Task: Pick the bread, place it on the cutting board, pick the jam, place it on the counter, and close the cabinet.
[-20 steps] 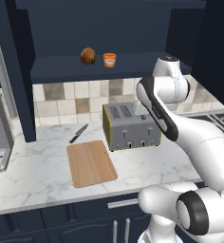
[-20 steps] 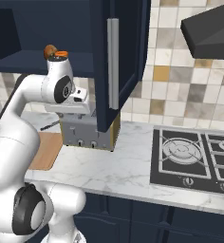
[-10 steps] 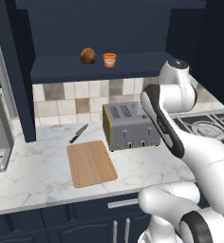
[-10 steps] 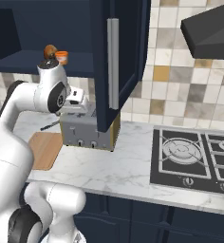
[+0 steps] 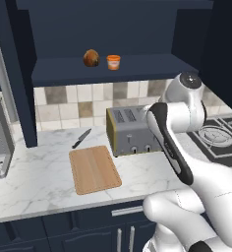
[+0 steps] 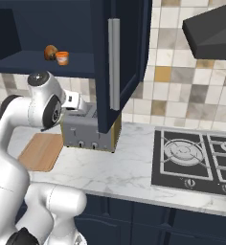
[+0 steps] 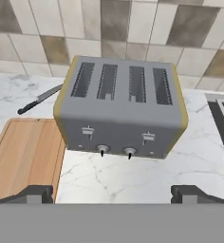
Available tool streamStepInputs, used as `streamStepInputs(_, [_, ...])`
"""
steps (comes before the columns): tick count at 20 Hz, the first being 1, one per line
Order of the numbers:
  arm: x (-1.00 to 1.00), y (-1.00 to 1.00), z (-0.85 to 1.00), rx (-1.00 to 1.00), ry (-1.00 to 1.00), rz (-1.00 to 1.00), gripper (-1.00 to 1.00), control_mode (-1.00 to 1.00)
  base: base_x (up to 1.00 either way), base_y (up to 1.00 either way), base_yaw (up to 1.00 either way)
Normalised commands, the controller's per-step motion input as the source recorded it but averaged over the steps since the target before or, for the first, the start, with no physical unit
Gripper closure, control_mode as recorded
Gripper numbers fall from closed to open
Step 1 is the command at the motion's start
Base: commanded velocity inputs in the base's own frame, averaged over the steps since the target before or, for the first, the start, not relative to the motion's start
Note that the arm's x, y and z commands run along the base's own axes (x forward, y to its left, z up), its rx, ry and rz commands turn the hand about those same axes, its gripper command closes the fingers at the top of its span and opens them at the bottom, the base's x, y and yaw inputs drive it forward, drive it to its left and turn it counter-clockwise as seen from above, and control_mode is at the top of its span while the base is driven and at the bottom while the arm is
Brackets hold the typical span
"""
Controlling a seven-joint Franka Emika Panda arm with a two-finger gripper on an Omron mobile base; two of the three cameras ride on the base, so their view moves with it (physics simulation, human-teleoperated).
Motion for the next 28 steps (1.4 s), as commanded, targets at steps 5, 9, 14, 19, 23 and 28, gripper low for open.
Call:
streamStepInputs(5, [0.00,0.06,0.28,0.00,-0.09,0.00,-1.00,-1.00,0.00,0.00,0.00])
streamStepInputs(9, [0.00,0.08,0.28,0.00,-0.05,0.00,-1.00,-1.00,0.00,0.00,0.00])
streamStepInputs(14, [0.00,0.09,0.32,0.00,-0.07,0.00,-1.00,-1.00,0.00,0.00,0.00])
streamStepInputs(19, [0.00,0.17,0.32,0.00,-0.05,0.00,-1.00,-1.00,0.00,0.00,0.00])
streamStepInputs(23, [0.00,0.23,0.31,0.00,-0.03,0.00,-1.00,-1.00,0.00,0.00,0.00])
streamStepInputs(28, [0.04,0.28,0.28,0.00,0.00,0.00,-1.00,-1.00,0.00,0.00,0.00])
